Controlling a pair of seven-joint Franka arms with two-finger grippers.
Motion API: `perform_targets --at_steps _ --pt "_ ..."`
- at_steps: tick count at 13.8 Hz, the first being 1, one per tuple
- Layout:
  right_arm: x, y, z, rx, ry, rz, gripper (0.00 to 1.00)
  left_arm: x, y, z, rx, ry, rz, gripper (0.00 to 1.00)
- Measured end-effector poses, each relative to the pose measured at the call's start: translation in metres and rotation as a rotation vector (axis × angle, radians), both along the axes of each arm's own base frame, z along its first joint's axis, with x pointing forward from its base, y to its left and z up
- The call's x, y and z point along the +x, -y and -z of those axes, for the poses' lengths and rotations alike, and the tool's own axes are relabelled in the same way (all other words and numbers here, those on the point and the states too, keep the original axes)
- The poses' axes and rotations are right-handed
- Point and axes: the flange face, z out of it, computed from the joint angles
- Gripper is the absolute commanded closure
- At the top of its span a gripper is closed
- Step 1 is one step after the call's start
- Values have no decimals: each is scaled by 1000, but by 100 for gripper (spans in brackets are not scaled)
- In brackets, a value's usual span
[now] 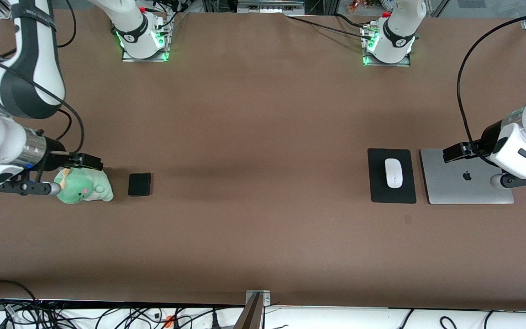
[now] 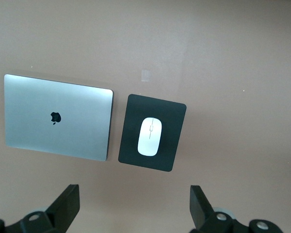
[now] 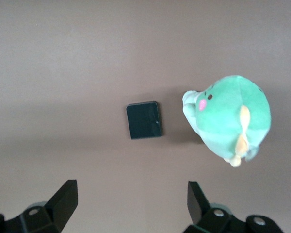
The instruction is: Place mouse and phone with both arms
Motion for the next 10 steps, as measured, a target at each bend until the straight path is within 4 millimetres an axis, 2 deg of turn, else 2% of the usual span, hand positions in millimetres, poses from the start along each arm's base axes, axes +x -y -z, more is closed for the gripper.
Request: perform_targets --at_steps 5,10 --pt "-28 18 -53 -6 -27 -1 0 -4 2 -13 6 20 0 0" --pt "-61 41 -116 -73 28 -10 0 -11 6 -31 15 45 20 0"
